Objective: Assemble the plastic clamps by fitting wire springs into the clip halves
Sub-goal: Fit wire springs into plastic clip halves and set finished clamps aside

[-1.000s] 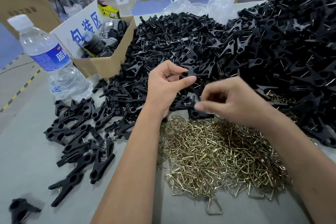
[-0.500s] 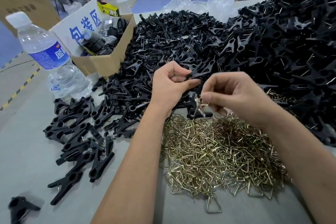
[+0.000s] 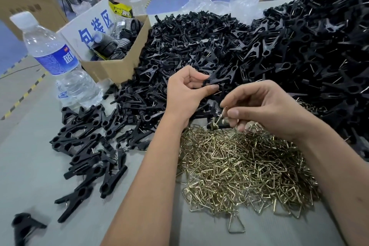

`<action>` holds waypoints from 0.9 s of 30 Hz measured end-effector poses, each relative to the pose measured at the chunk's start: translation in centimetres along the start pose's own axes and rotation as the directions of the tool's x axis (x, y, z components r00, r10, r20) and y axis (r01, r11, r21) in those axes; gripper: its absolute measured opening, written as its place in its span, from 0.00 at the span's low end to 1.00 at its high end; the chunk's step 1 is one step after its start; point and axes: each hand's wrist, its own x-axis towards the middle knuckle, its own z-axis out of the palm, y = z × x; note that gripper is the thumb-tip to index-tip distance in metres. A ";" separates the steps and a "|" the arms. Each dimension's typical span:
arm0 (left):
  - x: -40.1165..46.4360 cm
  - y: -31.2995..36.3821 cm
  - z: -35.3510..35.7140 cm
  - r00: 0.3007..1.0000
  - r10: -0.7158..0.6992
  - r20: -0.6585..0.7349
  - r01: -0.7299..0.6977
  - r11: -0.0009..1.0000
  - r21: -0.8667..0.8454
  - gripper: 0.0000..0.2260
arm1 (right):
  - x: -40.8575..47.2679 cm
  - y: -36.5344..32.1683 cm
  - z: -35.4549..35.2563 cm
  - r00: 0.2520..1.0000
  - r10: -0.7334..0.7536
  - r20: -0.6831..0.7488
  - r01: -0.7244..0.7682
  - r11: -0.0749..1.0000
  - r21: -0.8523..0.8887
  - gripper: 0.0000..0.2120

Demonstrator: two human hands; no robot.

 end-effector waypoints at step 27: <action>-0.5 0.6 -0.3 0.963 0.022 0.268 -0.007 0.998 -0.057 0.15 | 1.1 1.7 0.5 0.789 -0.046 -0.613 0.018 0.998 -0.053 0.07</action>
